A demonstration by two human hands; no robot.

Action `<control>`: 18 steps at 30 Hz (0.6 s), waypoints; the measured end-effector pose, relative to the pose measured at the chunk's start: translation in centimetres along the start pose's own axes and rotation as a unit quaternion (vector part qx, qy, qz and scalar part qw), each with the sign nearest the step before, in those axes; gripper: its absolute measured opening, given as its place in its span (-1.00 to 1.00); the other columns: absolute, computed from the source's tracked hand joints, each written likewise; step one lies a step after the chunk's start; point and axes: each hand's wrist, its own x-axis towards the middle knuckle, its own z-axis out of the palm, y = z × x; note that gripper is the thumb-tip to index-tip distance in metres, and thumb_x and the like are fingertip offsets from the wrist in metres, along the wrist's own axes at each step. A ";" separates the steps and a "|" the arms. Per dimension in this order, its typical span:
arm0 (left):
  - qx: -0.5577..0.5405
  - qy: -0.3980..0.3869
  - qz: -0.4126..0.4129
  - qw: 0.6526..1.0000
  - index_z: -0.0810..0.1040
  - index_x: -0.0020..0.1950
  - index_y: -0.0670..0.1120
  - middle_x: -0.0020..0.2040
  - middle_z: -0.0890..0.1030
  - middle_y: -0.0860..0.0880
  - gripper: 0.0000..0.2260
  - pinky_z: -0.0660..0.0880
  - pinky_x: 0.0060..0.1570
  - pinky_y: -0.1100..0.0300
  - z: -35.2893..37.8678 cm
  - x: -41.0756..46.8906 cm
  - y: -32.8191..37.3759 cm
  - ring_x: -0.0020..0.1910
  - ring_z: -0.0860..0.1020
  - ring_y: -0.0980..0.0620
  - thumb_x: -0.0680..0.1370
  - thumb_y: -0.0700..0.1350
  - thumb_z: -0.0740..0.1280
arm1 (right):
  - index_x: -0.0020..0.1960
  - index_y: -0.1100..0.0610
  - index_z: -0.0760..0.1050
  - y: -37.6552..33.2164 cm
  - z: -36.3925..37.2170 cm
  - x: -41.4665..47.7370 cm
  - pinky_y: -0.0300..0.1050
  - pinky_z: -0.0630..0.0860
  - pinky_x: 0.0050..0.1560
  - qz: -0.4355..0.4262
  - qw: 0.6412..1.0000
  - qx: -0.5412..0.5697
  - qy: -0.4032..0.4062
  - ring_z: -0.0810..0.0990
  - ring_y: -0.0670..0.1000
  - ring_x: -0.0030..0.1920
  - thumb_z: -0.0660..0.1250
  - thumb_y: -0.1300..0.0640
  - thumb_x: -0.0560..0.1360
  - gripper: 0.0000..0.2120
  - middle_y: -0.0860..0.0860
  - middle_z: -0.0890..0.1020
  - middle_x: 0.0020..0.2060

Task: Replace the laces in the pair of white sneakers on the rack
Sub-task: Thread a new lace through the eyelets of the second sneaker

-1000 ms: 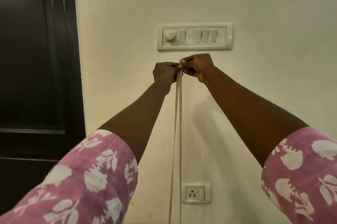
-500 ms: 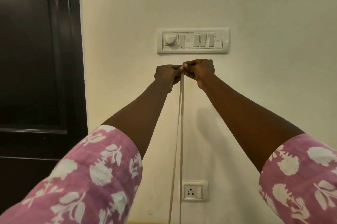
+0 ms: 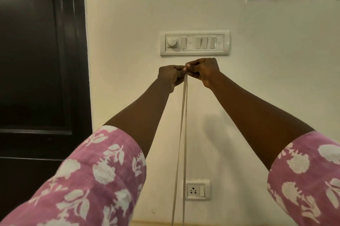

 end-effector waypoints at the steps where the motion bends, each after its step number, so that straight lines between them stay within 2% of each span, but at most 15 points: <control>1: 0.006 -0.006 -0.003 1.000 0.55 0.16 -0.34 -0.26 0.57 -0.10 -0.75 0.57 -0.35 0.33 0.0 -0.1 0.1 -0.28 0.54 0.04 0.49 -0.43 0.31 | -0.10 0.37 0.57 -0.1 -0.1 -0.1 -0.21 0.61 -0.20 0.000 1.000 0.000 -0.005 0.64 0.04 -0.21 0.38 0.43 0.42 -0.93 0.15 0.62 -0.25; 3: 0.023 -0.017 -0.009 1.000 0.56 0.15 -0.33 -0.25 0.56 -0.10 -0.77 0.56 -0.28 0.31 0.0 -0.5 0.2 -0.27 0.54 0.04 0.50 -0.42 0.30 | -0.20 0.30 0.56 -0.4 -0.3 -0.7 -0.22 0.61 -0.22 0.002 1.000 -0.004 -0.006 0.63 0.02 -0.22 0.37 0.43 0.42 -0.92 0.13 0.62 -0.27; 5: 0.062 -0.024 -0.005 0.998 0.59 -0.01 -0.31 -0.26 0.56 -0.09 -0.86 0.56 -0.32 0.34 -0.1 -0.8 0.4 -0.28 0.53 0.06 0.50 -0.43 0.29 | -0.23 0.26 0.55 -0.6 -0.4 -1.2 -0.22 0.61 -0.23 0.003 1.000 -0.023 -0.004 0.60 -0.01 -0.25 0.39 0.41 0.42 -0.89 0.11 0.60 -0.28; 7: 0.114 -0.016 0.010 0.993 0.54 -0.23 -0.19 -0.28 0.54 -0.07 -0.80 0.54 -0.38 0.35 -0.1 -0.9 0.4 -0.29 0.52 0.09 0.51 -0.43 0.26 | -0.25 0.21 0.53 -0.7 -0.5 -1.9 -0.20 0.58 -0.21 0.012 0.999 -0.048 -0.004 0.56 -0.04 -0.30 0.39 0.36 0.44 -0.87 0.09 0.59 -0.30; 9: 0.140 0.013 0.015 0.990 0.49 -0.30 -0.12 -0.29 0.53 -0.05 -0.74 0.51 -0.36 0.27 -0.3 -1.0 0.3 -0.30 0.50 0.09 0.52 -0.40 0.23 | -0.27 0.18 0.48 -0.5 -0.7 -2.4 -0.21 0.54 -0.27 0.031 0.998 -0.057 0.005 0.55 -0.07 -0.36 0.31 0.38 0.50 -0.80 0.05 0.57 -0.36; 11: 0.137 0.036 -0.003 0.990 0.44 -0.28 -0.09 -0.28 0.52 -0.04 -0.75 0.48 -0.28 0.19 -1.2 -1.1 -0.3 -0.31 0.48 0.05 0.55 -0.33 0.18 | -0.30 0.19 0.43 0.0 -1.2 -3.0 -0.24 0.54 -0.39 0.050 0.996 -0.055 0.039 0.55 -0.09 -0.46 0.22 0.43 0.52 -0.74 0.04 0.56 -0.43; 13: 0.136 0.050 -0.019 0.989 0.38 -0.22 -0.06 -0.27 0.52 -0.04 -0.79 0.45 -0.25 0.16 -2.4 -1.4 -1.3 -0.32 0.48 0.04 0.58 -0.27 0.11 | -0.31 0.24 0.41 0.8 -2.0 -3.7 -0.25 0.53 -0.45 0.054 0.994 -0.041 0.086 0.52 -0.06 -0.54 0.16 0.47 0.51 -0.72 0.10 0.53 -0.43; 16: 0.206 0.109 0.007 0.973 0.36 -0.14 -0.07 -0.25 0.52 -0.07 -0.85 0.44 -0.32 0.17 -3.8 -1.8 -3.6 -0.37 0.47 0.02 0.58 -0.24 0.08 | -0.30 0.27 0.47 2.4 -3.0 -4.7 -0.21 0.52 -0.41 0.006 0.985 -0.094 0.147 0.52 -0.03 -0.50 0.13 0.53 0.43 -0.74 0.11 0.54 -0.42; 18: 0.289 0.131 0.038 0.948 0.35 -0.04 -0.09 -0.11 0.56 -0.16 -0.90 0.42 -0.24 0.13 -4.5 -2.2 -6.0 -0.23 0.49 -0.06 0.58 -0.24 0.08 | -0.28 0.26 0.50 4.0 -3.2 -5.8 -0.23 0.50 -0.36 -0.021 0.980 -0.135 0.146 0.53 -0.03 -0.44 0.14 0.54 0.37 -0.74 0.08 0.55 -0.42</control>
